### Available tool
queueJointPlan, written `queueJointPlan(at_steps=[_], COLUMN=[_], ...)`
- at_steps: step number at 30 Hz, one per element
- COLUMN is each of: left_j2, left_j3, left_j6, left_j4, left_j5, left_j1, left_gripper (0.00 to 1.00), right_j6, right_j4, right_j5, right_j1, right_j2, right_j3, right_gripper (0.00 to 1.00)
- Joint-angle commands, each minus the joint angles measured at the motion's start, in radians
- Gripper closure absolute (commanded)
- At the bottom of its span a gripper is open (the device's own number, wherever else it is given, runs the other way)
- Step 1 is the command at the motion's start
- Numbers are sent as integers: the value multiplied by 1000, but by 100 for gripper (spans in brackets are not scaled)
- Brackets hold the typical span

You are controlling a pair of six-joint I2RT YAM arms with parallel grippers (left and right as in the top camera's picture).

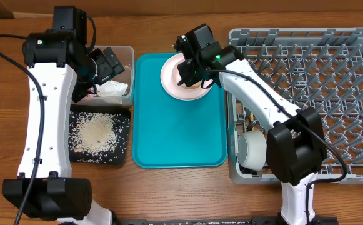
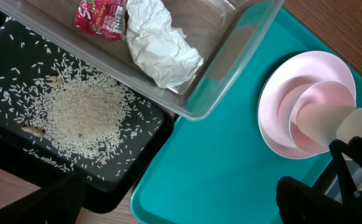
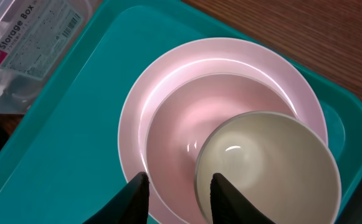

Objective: Sort waste into correct bins and load items into the dishwasher
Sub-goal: 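Grip the white paper cup's rim with the right gripper, then lift the cup out of the pink bowl and carry it into the rack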

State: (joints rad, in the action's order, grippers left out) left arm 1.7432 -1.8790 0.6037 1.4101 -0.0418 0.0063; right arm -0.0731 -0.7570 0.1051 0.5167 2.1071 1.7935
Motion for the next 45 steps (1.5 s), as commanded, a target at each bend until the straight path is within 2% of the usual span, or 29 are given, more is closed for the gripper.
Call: queueJointPlan(at_steps=[1, 14, 18, 21, 25, 33, 36, 45], left_j2=[-7, -7, -7, -7, -7, -7, -7, -7], left_j3=[-14, -14, -14, -14, -14, -14, -14, -14], left_j6=[2, 2, 2, 2, 2, 2, 2, 2], left_j4=[0, 0, 0, 0, 0, 0, 0, 0], left_j5=[0, 0, 0, 0, 0, 0, 0, 0], left_j1=[-7, -6, -7, -7, -7, -7, -7, -7], left_gripper=[0, 0, 0, 0, 0, 0, 0, 0], right_j6=[-6, -6, -6, -6, -6, -6, -6, -5], right_j4=[23, 99, 100, 105, 97, 44, 32, -107], right_j5=[8, 8, 8, 8, 8, -8, -7, 2], right_j1=[-5, -7, -7, -8, -8, -12, -18, -38], right_j2=[-1, 11, 15, 15, 9, -4, -5, -156], right_j3=[-23, -85, -85, -85, -83, -71, -70, 127], right_gripper=[66, 70, 78, 79, 91, 91, 96, 96])
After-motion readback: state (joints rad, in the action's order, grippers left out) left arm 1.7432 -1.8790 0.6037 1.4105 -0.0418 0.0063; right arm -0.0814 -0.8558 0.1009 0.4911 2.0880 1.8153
